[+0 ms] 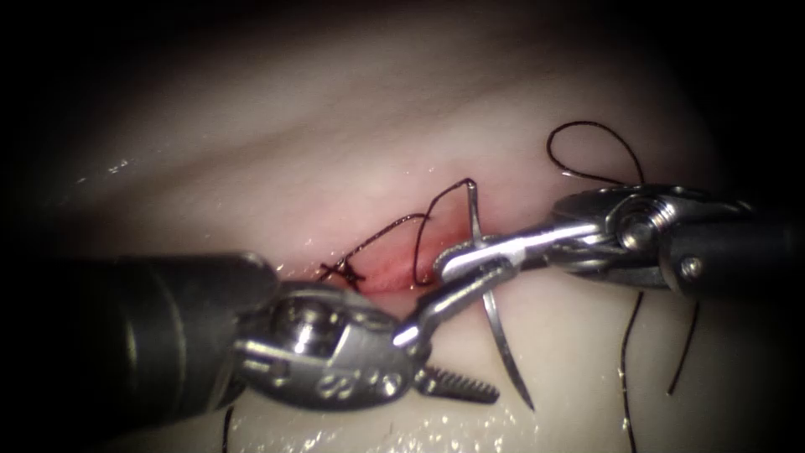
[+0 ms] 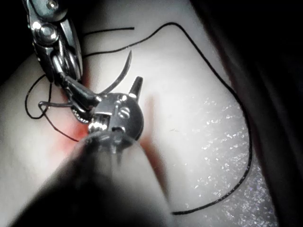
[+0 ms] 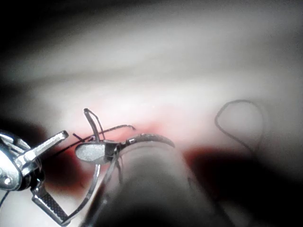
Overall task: Wound Closure
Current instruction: Hand the needle back to the right grasper, then open the wound with the left tool.
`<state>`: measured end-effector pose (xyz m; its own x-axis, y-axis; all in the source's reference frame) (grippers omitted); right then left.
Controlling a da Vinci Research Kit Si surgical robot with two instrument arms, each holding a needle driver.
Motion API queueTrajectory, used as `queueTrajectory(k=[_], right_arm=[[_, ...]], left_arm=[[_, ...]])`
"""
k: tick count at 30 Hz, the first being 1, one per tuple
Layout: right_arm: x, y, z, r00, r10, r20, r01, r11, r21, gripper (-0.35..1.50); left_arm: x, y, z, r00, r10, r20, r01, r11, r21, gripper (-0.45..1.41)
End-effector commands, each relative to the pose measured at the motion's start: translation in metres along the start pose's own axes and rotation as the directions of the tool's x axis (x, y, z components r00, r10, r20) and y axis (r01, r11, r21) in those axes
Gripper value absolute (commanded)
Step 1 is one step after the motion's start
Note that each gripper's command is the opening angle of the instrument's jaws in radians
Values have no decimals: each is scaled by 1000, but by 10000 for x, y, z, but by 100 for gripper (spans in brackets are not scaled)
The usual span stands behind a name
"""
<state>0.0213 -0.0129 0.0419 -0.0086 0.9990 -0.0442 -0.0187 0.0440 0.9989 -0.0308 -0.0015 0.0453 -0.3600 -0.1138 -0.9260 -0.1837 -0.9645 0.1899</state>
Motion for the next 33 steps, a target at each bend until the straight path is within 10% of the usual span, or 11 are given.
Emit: queueTrajectory(k=[1, 6, 10, 33], right_arm=[[6, 5, 6, 999, -23, -29, 23, 1000, 19, -35], [23, 13, 2, 984, -143, -103, 145, 989, 13, -35], [30, 13, 0, 963, -231, -141, 235, 972, 15, -35], [61, -20, -10, 810, -545, -215, 556, 831, -14, -35]], left_arm=[[-1, 3, 0, 996, -84, 0, 84, 996, 25, 136], [-9, 3, -26, 978, -210, 6, 210, 978, 12, 101], [-25, -5, -33, 960, -278, 25, 279, 956, -95, -43], [-121, 5, 11, 837, -328, 438, 427, 892, -147, -45]])
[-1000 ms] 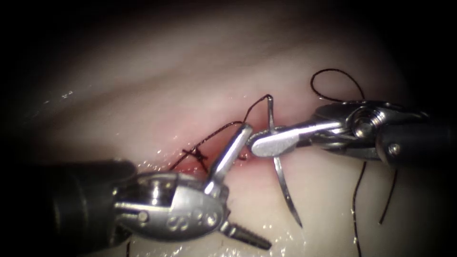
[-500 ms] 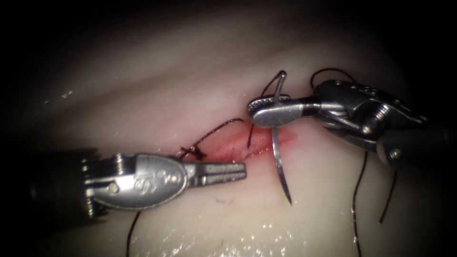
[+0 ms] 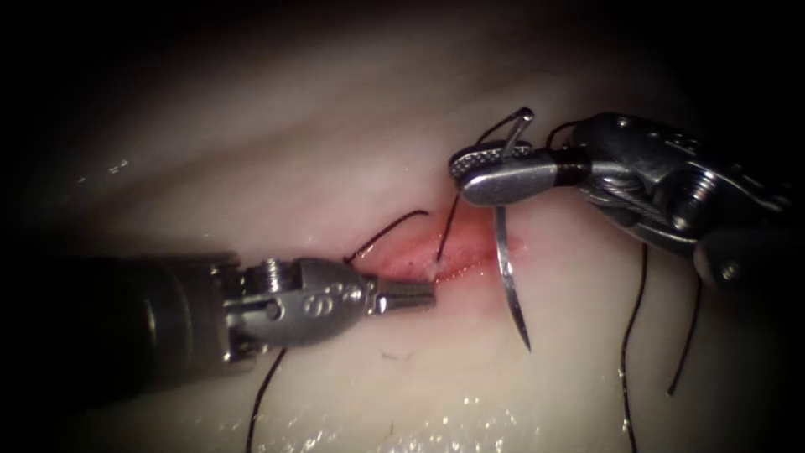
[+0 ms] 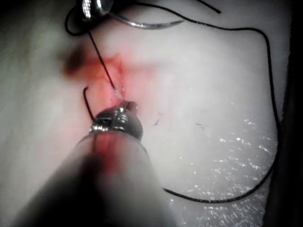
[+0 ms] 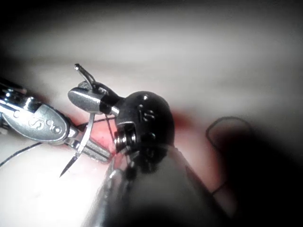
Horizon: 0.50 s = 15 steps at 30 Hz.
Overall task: Wound Closure
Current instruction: Open the wound with the left tool.
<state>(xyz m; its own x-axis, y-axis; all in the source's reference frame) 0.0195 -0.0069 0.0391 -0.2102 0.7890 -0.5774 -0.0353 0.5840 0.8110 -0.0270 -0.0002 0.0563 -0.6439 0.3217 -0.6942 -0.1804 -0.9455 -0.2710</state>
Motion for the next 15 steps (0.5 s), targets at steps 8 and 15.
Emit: queueTrajectory(k=[8, 15], right_arm=[[-18, 2, 9, 993, -116, -17, 116, 993, 6, -35], [-32, 0, 8, 974, -224, -17, 224, 974, 8, -35]], left_arm=[[-6, -21, 13, 996, -71, 49, 71, 997, -4, -45], [-19, -24, 23, 985, -116, 127, 120, 993, -19, -45]])
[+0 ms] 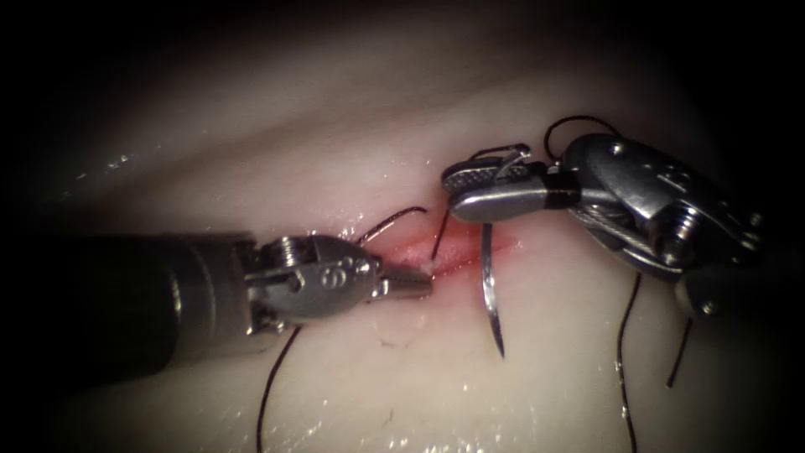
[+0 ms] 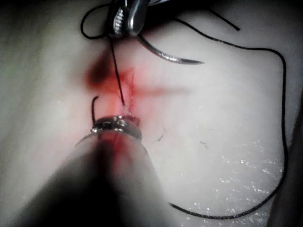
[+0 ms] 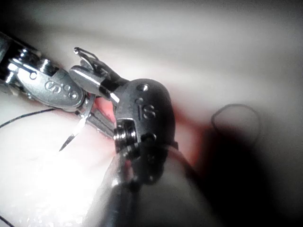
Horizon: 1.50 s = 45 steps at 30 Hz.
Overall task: Wound Closure
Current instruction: Open the wound with the left tool, then pass the needle through the bottom half of the incision with the right gripper.
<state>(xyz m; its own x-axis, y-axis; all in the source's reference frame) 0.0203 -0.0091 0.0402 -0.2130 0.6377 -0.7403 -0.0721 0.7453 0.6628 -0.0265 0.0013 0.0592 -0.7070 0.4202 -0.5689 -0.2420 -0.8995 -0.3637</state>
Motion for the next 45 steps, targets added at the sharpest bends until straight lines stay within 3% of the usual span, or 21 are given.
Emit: queueTrajectory(k=[1, 7, 18, 24, 30, 34, 42, 45], right_arm=[[-9, 2, 6, 1000, -11, -3, 11, 1000, -1, -35], [-17, -2, 6, 998, -53, -24, 53, 999, 4, -35], [-17, -2, 7, 998, -54, -24, 54, 999, 1, -35], [-17, 7, 9, 997, -69, -24, 69, 998, -8, -35], [-16, 28, 19, 984, -176, -26, 176, 984, -16, -35], [-23, 38, 23, 971, -240, -15, 240, 970, -23, -35], [-47, 38, 25, 916, -402, -1, 401, 915, -34, -35], [-52, 36, 25, 894, -449, 9, 449, 892, -47, -35]], left_arm=[[-1, -2, 8, 1000, -5, 6, 5, 1000, -3, -45], [-4, -16, 4, 997, -27, 66, 20, 995, 99, -45], [-2, -20, 6, 993, -72, 93, 49, 970, 237, -45], [-7, -14, 12, 972, -60, 226, 28, 990, 141, -45], [-8, -1, 13, 970, -45, 238, 51, 998, -21, -45], [-9, 3, 13, 968, -50, 244, 64, 997, -52, -45], [-12, 5, 14, 956, -85, 281, 108, 992, -69, 20], [-13, 6, 16, 953, -88, 290, 114, 991, -72, 32]])
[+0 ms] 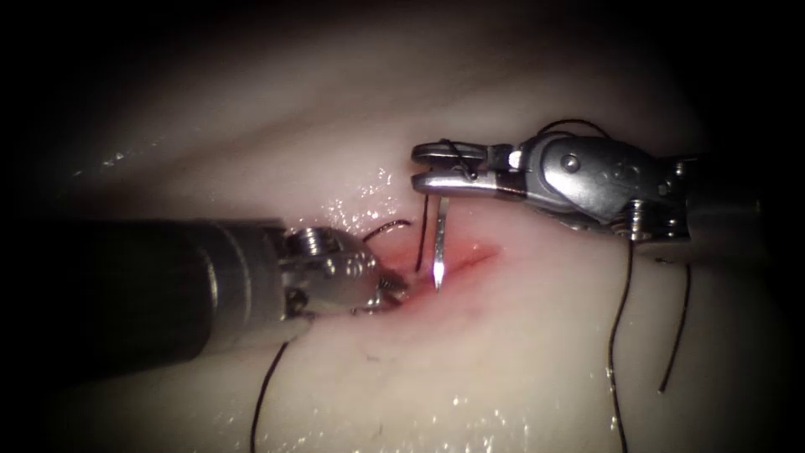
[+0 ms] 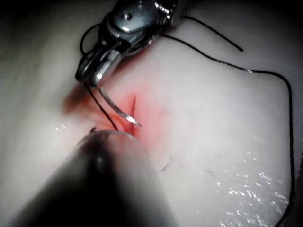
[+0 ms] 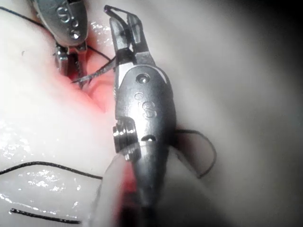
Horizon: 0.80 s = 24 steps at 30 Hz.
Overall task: Wound Closure
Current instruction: Pass the needle through the bottom half of the incision with the right gripper.
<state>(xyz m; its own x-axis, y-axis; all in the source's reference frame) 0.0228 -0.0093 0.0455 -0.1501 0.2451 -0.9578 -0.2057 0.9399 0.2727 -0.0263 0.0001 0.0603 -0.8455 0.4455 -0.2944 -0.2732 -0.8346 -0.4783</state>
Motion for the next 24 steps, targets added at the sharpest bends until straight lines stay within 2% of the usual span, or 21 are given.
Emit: queueTrajectory(k=[1, 6, 14, 24], right_arm=[[-7, 0, 7, 1000, -27, 5, 27, 1000, -3, -35], [-8, 0, 10, 996, -81, 20, 82, 997, -9, -35], [-12, -4, 13, 993, -117, 35, 117, 993, -12, -35], [-39, -31, 7, 986, -156, 53, 155, 988, 16, -35]], left_arm=[[2, -1, 9, 1000, -5, -1, 5, 1000, 0, 36], [3, -1, 9, 1000, -11, -2, 11, 1000, 0, 49], [4, -1, 8, 1000, -16, -2, 16, 1000, -2, 44], [6, 1, 4, 1000, -17, 0, 17, 1000, -10, 41]])
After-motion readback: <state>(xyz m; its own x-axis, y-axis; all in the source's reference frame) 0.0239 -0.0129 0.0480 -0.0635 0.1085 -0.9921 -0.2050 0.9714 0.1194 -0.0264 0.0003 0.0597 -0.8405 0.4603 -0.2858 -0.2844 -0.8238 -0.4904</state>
